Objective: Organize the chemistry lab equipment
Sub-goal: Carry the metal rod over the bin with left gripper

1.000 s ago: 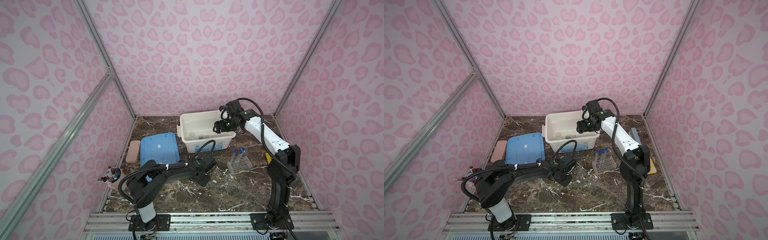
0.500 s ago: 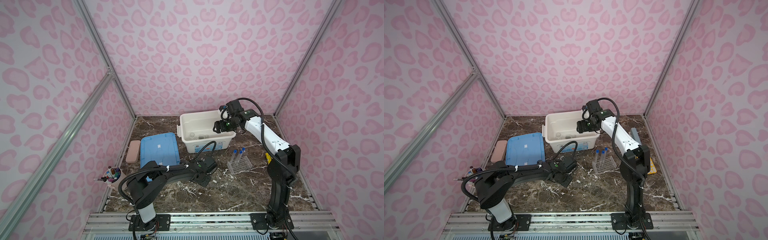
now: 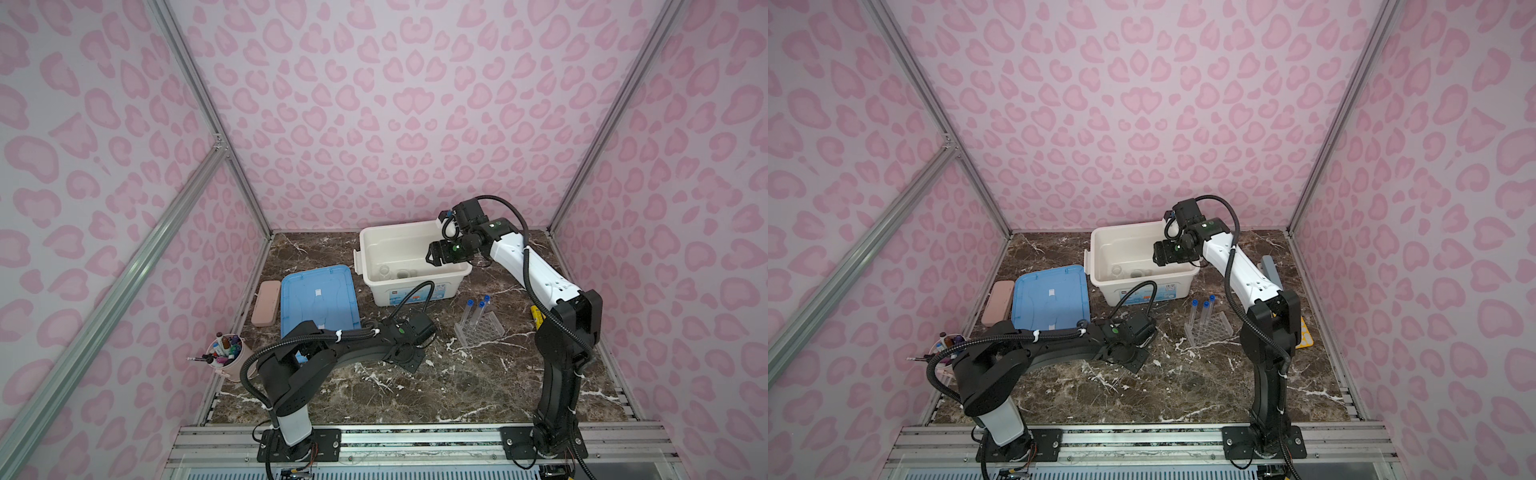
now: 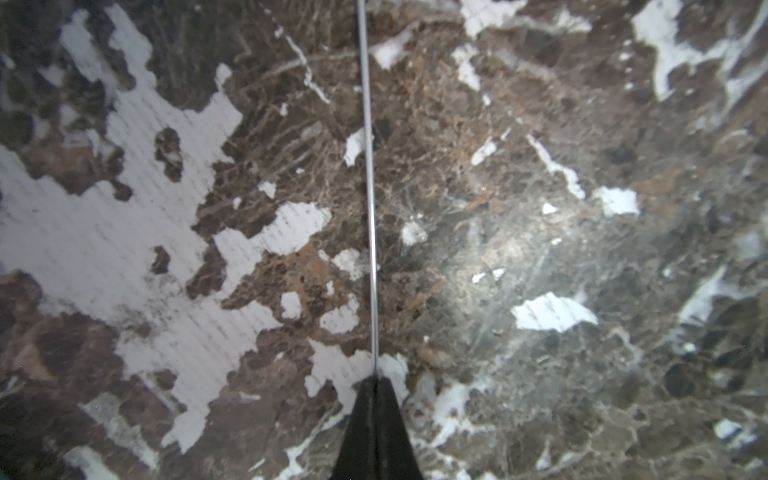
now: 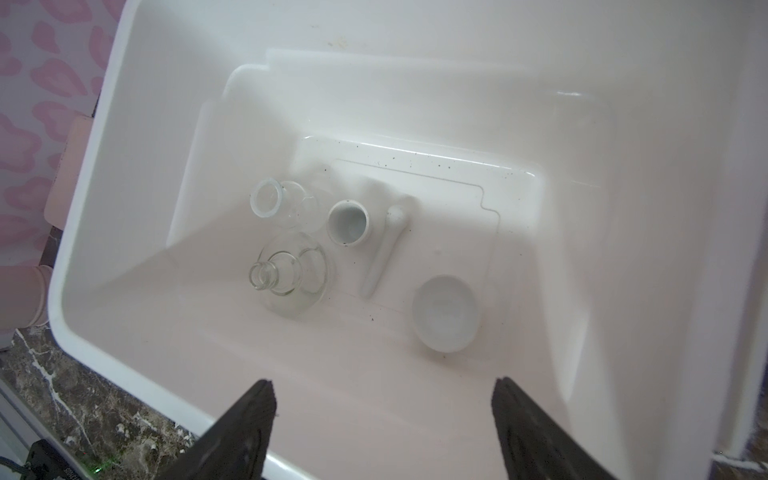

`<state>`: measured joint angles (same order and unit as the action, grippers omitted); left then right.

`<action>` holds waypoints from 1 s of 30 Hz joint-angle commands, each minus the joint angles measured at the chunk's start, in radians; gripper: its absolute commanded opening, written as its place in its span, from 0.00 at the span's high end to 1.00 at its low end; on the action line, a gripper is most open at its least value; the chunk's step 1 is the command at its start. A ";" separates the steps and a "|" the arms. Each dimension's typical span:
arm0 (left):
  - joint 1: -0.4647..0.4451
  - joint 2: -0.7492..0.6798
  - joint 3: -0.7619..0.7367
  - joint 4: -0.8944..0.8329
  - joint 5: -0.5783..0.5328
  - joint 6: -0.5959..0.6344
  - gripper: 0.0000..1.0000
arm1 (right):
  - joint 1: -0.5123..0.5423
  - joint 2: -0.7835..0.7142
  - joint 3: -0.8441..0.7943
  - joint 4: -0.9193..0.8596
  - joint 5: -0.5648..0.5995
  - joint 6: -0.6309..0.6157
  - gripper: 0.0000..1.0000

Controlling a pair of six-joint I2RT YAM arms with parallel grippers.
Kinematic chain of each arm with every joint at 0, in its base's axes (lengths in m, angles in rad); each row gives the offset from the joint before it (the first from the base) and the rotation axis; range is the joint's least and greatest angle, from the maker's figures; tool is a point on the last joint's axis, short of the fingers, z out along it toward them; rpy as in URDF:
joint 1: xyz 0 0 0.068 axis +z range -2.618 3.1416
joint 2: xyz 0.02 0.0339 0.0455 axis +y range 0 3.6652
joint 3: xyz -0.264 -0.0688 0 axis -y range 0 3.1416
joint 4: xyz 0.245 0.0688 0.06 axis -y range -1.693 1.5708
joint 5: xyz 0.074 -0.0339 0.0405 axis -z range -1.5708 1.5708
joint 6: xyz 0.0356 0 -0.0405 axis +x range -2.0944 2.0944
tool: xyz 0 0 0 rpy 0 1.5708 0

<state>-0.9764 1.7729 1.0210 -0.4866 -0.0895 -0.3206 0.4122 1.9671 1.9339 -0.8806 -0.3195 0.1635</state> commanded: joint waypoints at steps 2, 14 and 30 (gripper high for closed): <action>-0.001 -0.015 -0.006 -0.062 0.038 0.006 0.97 | 0.000 -0.017 -0.001 0.039 -0.023 0.006 0.16; 0.000 -0.158 0.092 -0.192 0.014 0.069 0.97 | -0.022 -0.081 -0.024 0.080 -0.006 0.010 0.16; 0.082 -0.339 0.230 -0.287 0.010 0.182 0.97 | -0.114 -0.249 -0.204 0.193 0.036 0.025 0.15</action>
<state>-0.9100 1.4570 1.2236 -0.7403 -0.0853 -0.1890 0.3138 1.7351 1.7538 -0.7330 -0.3065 0.1833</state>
